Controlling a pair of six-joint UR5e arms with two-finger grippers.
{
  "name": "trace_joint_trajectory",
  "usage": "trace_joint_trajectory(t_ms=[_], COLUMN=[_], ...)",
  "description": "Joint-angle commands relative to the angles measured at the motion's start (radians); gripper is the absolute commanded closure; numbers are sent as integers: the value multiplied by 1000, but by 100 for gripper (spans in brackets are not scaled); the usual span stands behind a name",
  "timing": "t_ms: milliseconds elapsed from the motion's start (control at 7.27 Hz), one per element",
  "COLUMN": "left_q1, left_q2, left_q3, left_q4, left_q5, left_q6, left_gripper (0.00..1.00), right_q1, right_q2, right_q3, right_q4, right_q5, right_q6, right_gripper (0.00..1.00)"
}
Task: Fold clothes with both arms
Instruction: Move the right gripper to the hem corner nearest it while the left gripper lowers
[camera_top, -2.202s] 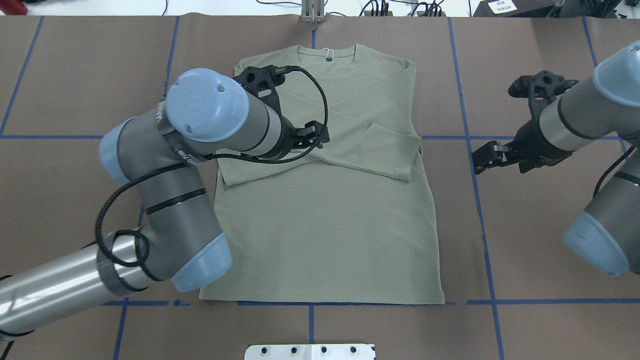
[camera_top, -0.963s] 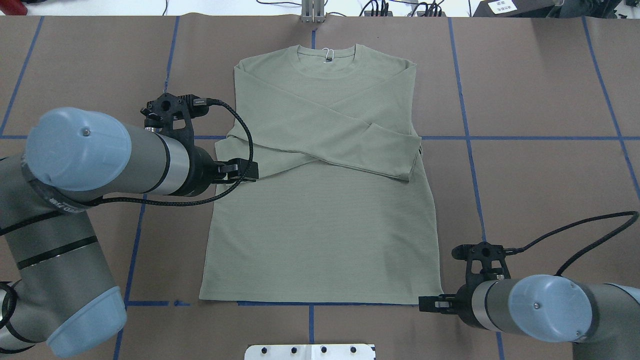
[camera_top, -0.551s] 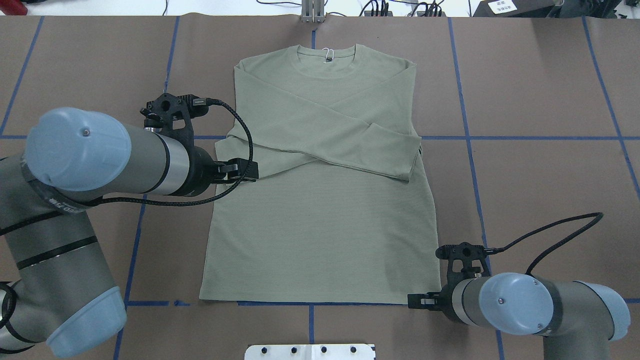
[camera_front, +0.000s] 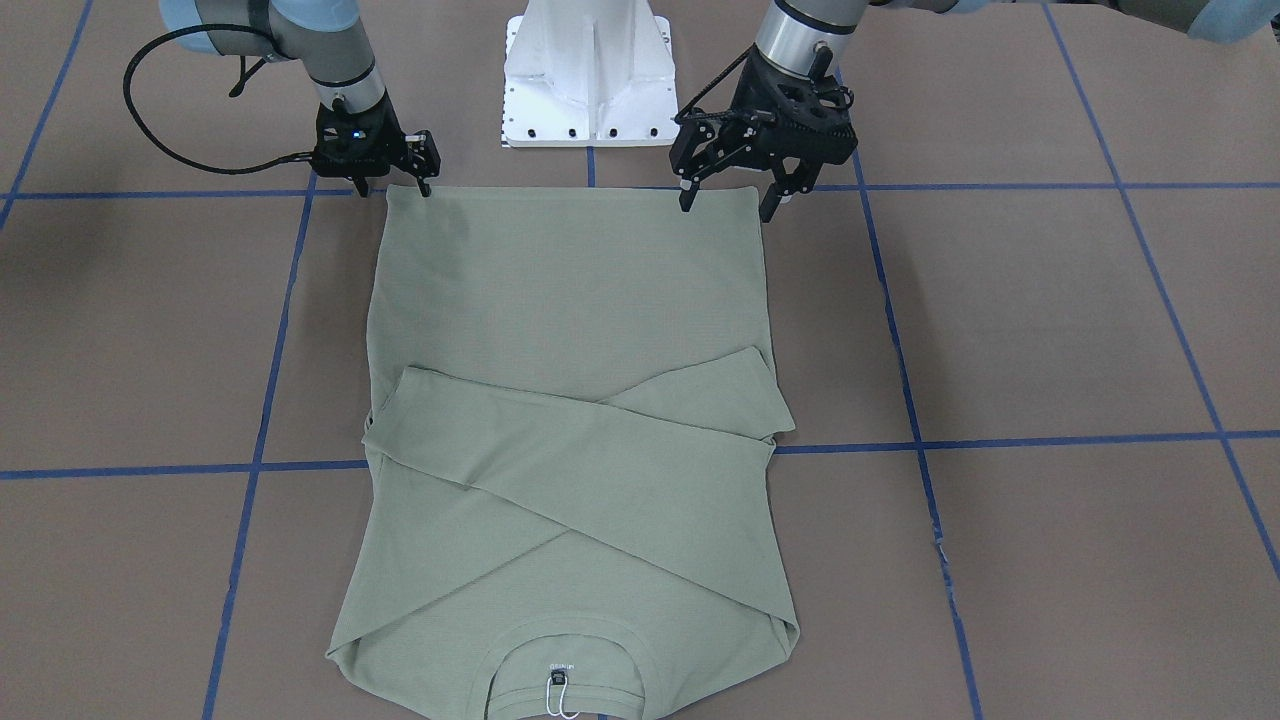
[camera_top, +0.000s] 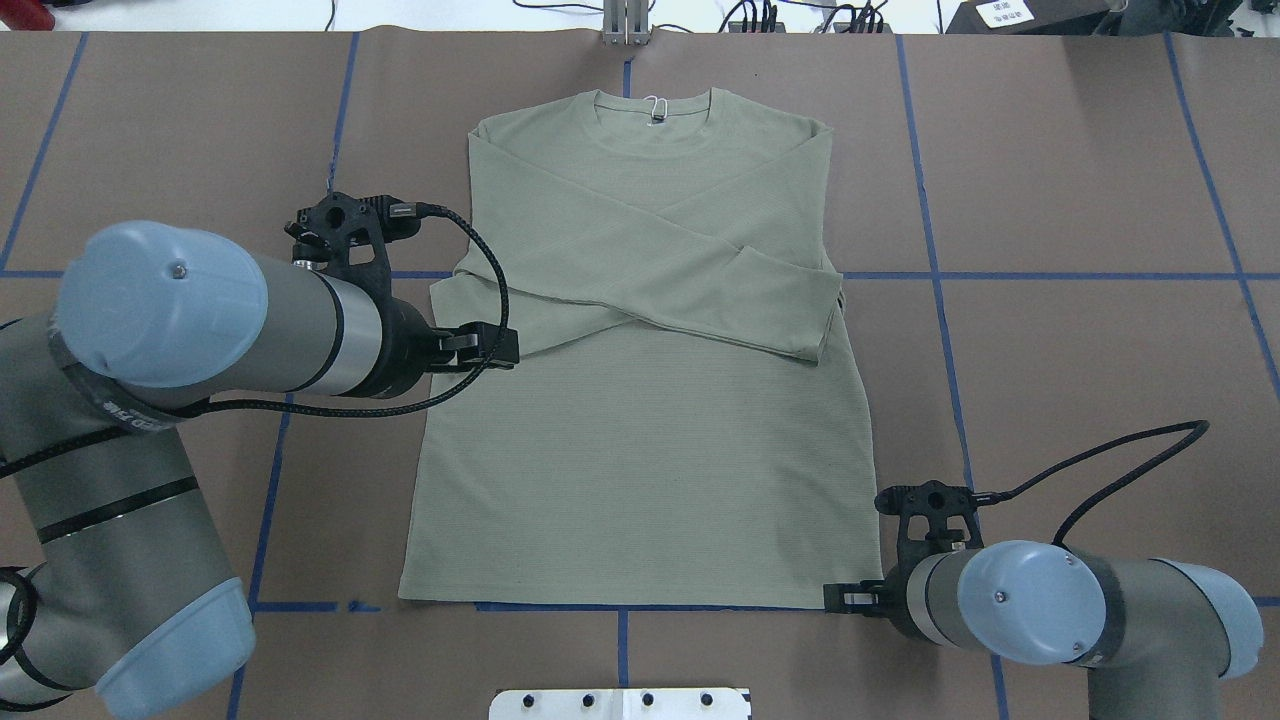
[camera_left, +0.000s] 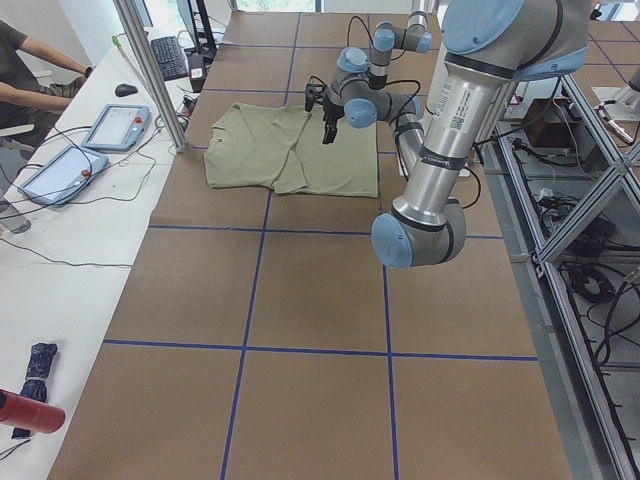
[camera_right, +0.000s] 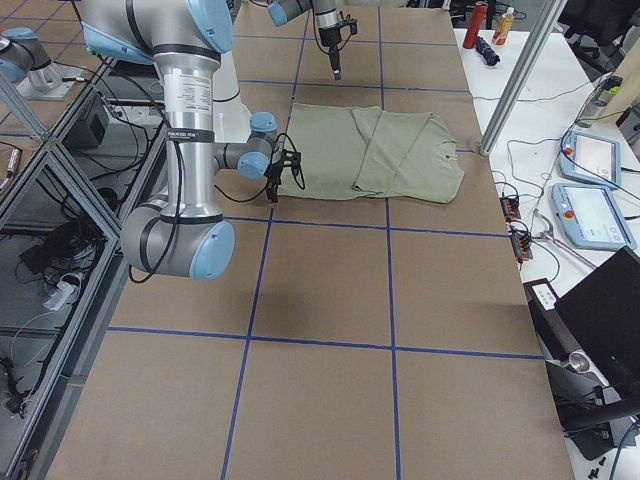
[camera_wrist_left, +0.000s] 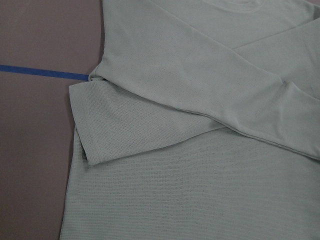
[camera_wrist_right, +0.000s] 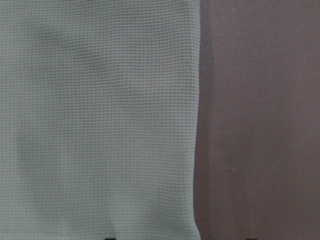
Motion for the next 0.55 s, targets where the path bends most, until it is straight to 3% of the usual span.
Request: trace_joint_trajectory(t_ms=[0, 413], left_q1=[0, 0], left_q2=[-4, -4], left_q3=[0, 0], left_q4=[0, 0], left_q5=[-1, -1], left_q6=[0, 0], left_gripper=[0, 0], right_q1=[2, 0], right_q2=[-4, -4], right_q3=[7, 10], right_q4=[-3, -3], right_q5=[0, 0], right_q6=[0, 1], right_gripper=[64, 97])
